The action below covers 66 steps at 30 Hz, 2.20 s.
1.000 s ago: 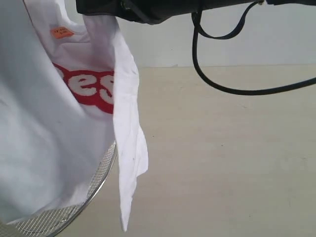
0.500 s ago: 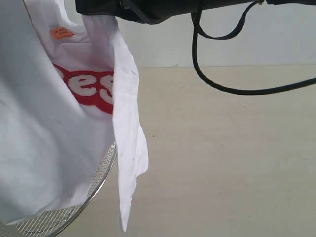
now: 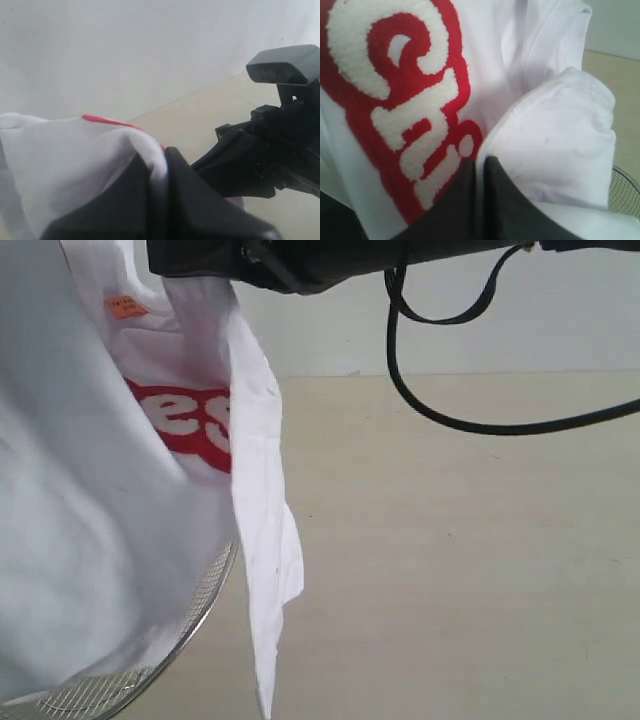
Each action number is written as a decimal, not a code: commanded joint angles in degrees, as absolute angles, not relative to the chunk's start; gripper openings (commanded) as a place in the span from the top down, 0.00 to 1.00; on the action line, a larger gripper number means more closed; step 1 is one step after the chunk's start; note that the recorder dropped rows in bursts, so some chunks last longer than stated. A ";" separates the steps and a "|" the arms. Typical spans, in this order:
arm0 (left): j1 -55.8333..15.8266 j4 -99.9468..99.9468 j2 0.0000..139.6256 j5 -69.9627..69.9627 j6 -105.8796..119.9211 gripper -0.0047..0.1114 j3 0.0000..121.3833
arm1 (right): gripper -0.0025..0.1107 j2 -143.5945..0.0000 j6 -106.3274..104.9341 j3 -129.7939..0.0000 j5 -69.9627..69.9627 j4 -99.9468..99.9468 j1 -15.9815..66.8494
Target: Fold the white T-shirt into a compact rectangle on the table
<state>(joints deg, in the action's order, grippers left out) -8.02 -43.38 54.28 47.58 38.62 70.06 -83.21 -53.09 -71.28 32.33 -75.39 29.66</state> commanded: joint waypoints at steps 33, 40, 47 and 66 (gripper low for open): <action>-7.92 -51.19 54.64 51.93 44.61 0.92 76.94 | 0.98 -69.56 -39.90 -71.62 30.31 -58.62 29.08; -7.92 -51.73 54.64 56.04 44.61 0.92 76.94 | 0.98 -66.94 -27.02 -71.62 31.91 -43.10 29.08; -8.06 -56.74 54.64 56.31 44.92 0.92 76.94 | 0.98 -65.11 -24.88 -71.62 32.35 -40.87 29.08; -8.06 -73.46 55.50 55.84 49.05 0.92 76.94 | 0.98 -61.27 -15.54 -71.62 35.22 -25.83 29.08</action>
